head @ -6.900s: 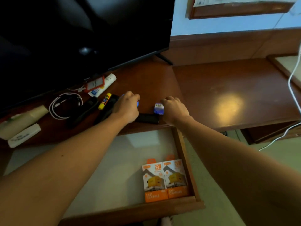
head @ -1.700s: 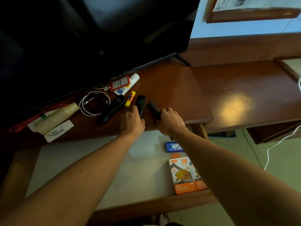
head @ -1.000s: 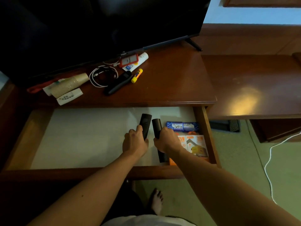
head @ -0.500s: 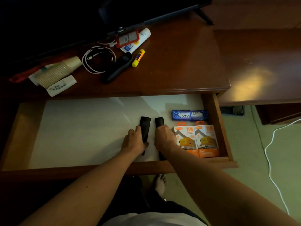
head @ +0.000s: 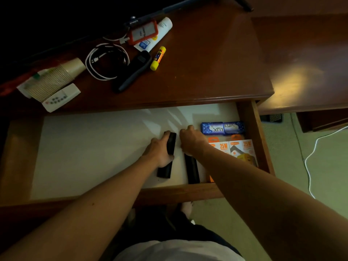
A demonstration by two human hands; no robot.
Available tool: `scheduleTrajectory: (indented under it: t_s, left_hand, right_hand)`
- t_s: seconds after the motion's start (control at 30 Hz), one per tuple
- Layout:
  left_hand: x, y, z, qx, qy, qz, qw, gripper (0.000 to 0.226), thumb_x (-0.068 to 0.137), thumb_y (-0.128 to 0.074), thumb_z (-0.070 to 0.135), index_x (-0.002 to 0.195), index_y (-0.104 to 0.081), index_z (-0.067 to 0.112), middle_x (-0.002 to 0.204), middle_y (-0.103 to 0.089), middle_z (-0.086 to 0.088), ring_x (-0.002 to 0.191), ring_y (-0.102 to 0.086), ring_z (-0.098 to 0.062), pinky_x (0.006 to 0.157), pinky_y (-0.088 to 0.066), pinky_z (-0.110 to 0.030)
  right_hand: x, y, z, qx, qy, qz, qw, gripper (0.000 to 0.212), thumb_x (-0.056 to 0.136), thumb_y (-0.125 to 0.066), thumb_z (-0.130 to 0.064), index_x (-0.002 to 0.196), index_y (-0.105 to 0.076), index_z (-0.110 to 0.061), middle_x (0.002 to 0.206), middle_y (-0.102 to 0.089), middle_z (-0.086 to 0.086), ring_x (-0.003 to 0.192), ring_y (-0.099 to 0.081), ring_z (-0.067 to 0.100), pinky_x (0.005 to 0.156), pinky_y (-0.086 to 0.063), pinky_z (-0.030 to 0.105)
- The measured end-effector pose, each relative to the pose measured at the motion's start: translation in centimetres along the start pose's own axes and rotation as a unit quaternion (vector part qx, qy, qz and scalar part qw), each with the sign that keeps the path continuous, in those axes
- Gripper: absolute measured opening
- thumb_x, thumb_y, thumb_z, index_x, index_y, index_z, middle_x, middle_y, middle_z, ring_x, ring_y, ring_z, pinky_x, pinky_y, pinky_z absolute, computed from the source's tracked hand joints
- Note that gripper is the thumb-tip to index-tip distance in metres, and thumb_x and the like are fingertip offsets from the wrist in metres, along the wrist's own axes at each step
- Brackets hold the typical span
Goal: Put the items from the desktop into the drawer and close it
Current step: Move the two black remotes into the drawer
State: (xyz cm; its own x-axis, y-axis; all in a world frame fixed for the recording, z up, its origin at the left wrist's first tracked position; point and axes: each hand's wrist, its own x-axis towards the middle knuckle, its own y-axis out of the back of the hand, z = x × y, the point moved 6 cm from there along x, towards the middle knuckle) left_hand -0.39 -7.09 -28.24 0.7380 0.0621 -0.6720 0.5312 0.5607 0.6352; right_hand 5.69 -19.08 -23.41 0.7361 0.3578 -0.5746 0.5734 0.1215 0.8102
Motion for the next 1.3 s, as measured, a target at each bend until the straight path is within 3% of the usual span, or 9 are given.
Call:
scheduleTrajectory:
  t_s: [0.23,0.4,0.8,0.87,1.0,1.2,1.3]
  left_hand:
    - [0.1,-0.5,0.3,-0.062,-0.012,0.021,0.998,0.104,0.07,-0.083,0.044,0.149,-0.015,0.045,0.127,-0.052,-0.013,0.107,-0.06,-0.036,0.087,-0.058,-0.049]
    - [0.1,-1.2,1.2,-0.092,-0.029,0.023,0.995,0.104,0.073,-0.084,0.038,0.153,-0.017,0.038,0.133,-0.052,-0.012,0.117,-0.057,-0.036,0.093,-0.055,-0.046]
    - [-0.1,-2.9,4.0,-0.152,-0.057,0.061,0.985,0.096,0.071,-0.088,0.026,0.148,-0.032,0.034,0.135,-0.06,-0.006,0.123,-0.058,-0.029,0.098,-0.053,-0.04]
    - [-0.1,-3.1,4.1,-0.156,-0.047,0.054,0.985,0.102,0.073,-0.087,0.025,0.153,-0.025,0.033,0.139,-0.058,-0.007,0.126,-0.057,-0.03,0.1,-0.051,-0.039]
    - [0.1,-3.6,4.5,-0.123,-0.032,0.002,0.992,0.122,0.078,-0.085,0.027,0.16,0.006,0.032,0.15,-0.05,-0.009,0.133,-0.052,-0.031,0.107,-0.046,-0.039]
    - [0.2,-3.3,4.9,-0.076,-0.032,-0.018,0.996,0.12,0.071,-0.088,0.031,0.159,-0.007,0.034,0.144,-0.055,-0.007,0.126,-0.056,-0.031,0.1,-0.051,-0.039]
    - [0.1,-3.3,4.9,-0.059,-0.029,-0.025,0.998,0.123,0.073,-0.088,0.03,0.16,-0.001,0.031,0.151,-0.048,-0.01,0.132,-0.051,-0.033,0.106,-0.047,-0.04]
  right_hand:
    - [0.3,0.1,0.6,-0.002,-0.001,-0.001,1.0,0.04,0.092,-0.064,-0.015,0.129,-0.054,-0.005,0.127,-0.05,0.024,0.109,-0.059,0.035,0.09,-0.05,0.038]
    - [0.0,0.2,1.5,-0.048,0.001,-0.011,0.999,0.044,0.092,-0.065,-0.017,0.132,-0.051,-0.005,0.13,-0.05,0.025,0.114,-0.058,0.038,0.09,-0.051,0.041]
    - [-0.4,0.4,3.3,-0.087,0.022,0.026,0.996,0.031,0.094,-0.064,-0.02,0.124,-0.06,-0.01,0.122,-0.06,0.016,0.118,-0.053,0.034,0.092,-0.047,0.045]
    - [-0.4,0.2,3.8,-0.075,0.026,0.027,0.996,0.03,0.094,-0.065,-0.021,0.122,-0.06,-0.011,0.121,-0.061,0.015,0.117,-0.054,0.033,0.092,-0.047,0.045]
    - [-0.3,-0.1,4.2,-0.076,0.041,0.034,0.996,0.029,0.093,-0.066,-0.022,0.12,-0.061,-0.014,0.118,-0.063,0.012,0.117,-0.053,0.033,0.092,-0.048,0.046]
    - [-0.1,-0.7,4.6,-0.068,0.043,0.051,0.995,0.028,0.092,-0.067,-0.022,0.119,-0.062,-0.014,0.116,-0.065,0.012,0.121,-0.049,0.034,0.093,-0.047,0.049]
    - [-0.1,-0.9,4.7,-0.068,0.043,0.061,0.995,0.028,0.093,-0.065,-0.022,0.119,-0.061,-0.014,0.117,-0.064,0.011,0.123,-0.048,0.034,0.094,-0.046,0.048]
